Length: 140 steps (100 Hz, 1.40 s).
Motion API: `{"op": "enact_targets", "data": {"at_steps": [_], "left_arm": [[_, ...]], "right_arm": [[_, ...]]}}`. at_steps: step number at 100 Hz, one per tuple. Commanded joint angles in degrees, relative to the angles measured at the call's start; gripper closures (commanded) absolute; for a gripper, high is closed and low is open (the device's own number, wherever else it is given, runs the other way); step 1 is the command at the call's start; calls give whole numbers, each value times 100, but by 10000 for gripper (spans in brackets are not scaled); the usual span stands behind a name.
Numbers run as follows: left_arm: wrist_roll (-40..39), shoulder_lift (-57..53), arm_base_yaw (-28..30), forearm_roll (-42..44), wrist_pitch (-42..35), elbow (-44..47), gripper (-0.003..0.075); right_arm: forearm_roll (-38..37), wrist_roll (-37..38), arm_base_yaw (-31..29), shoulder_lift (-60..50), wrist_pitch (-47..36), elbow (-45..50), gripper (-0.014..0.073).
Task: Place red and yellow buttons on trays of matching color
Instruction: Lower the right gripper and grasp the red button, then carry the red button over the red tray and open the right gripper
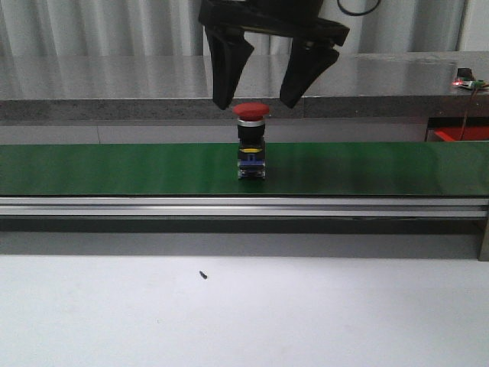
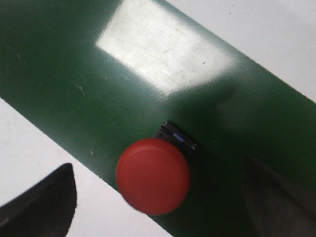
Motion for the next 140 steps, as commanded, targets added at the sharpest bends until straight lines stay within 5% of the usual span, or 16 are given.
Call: {"op": "enact_targets", "data": {"at_steps": [1,20,46,84,140], "left_arm": [[9,-19,-34,-39,-295,-149,740],[9,-19,-34,-39,-295,-149,740],[9,-19,-34,-39,-295,-149,740],[9,-19,-34,-39,-295,-149,740],[9,-19,-34,-39,-295,-149,740]], "right_arm": [[84,-49,12,-162,-83,-171,-71],[-85,-43,6,-40,-46,-171,-38],[-120,93,2,-40,30,-171,326],[-672,480,-176,-553,129,-171,335],[-1136,452,-2105,-1299,473,-151,335]]}}
